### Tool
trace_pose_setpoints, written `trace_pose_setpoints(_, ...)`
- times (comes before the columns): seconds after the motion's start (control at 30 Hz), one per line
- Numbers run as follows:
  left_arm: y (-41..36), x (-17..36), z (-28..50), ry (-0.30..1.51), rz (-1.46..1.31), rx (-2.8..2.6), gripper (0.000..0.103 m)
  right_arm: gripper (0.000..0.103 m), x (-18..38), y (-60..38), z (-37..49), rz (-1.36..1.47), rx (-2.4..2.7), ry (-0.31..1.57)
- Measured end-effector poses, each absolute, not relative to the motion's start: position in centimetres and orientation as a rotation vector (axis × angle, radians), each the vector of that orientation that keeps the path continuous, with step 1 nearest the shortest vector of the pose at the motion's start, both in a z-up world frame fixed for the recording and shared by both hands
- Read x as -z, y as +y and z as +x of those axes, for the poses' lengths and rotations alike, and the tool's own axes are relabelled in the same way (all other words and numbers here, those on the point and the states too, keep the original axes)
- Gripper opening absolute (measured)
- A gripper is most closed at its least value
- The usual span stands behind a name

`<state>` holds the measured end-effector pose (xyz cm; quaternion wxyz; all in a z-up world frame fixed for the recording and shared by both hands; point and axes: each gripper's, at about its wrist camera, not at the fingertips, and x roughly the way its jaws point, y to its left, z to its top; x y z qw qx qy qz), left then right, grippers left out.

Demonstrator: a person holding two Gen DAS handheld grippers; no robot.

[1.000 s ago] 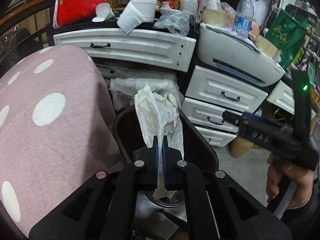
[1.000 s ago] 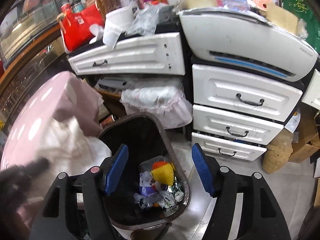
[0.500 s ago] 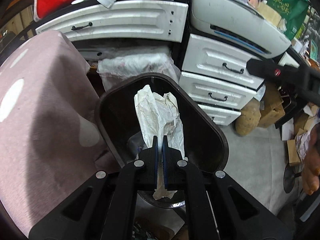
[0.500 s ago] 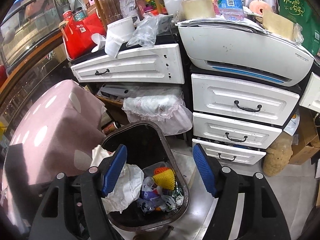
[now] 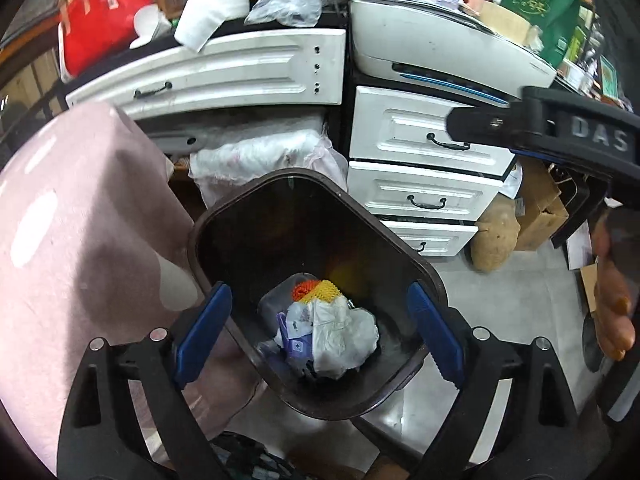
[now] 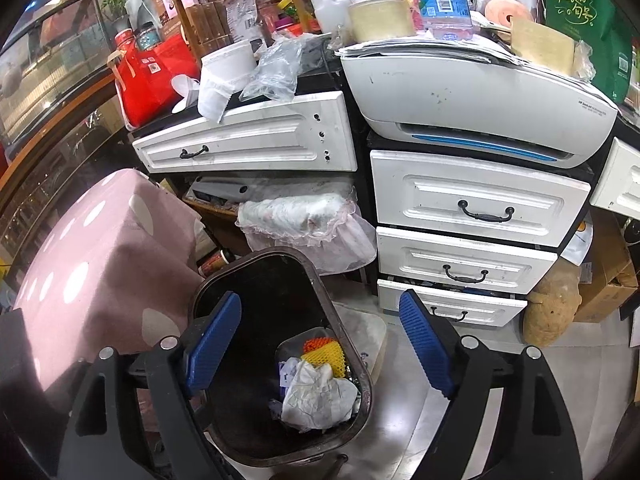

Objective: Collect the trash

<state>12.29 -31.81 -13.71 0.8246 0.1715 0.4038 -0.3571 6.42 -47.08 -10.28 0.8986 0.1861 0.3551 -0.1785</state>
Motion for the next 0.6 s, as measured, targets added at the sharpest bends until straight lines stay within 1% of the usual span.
trace_pose_setpoints(0.1, -31.5, 12.8, 11.5, 0.832, 0.352, 0.771, 0.092, 0.082, 10.0, -47.1, 6.4, 0.382, 0.373, 0.727)
trace_pose_setpoints(0.3, -30.5, 10.5, 9.8, 0.78, 0.325, 0.803, 0.093, 0.084, 9.3, -47.0, 6.1, 0.379, 0.386, 0.704)
trace_pose_setpoints(0.6, -26.0, 5.7, 7.5, 0.653, 0.218, 0.782, 0.097, 0.088, 6.9, -44.3, 4.9, 0.354, 0.404, 0.626)
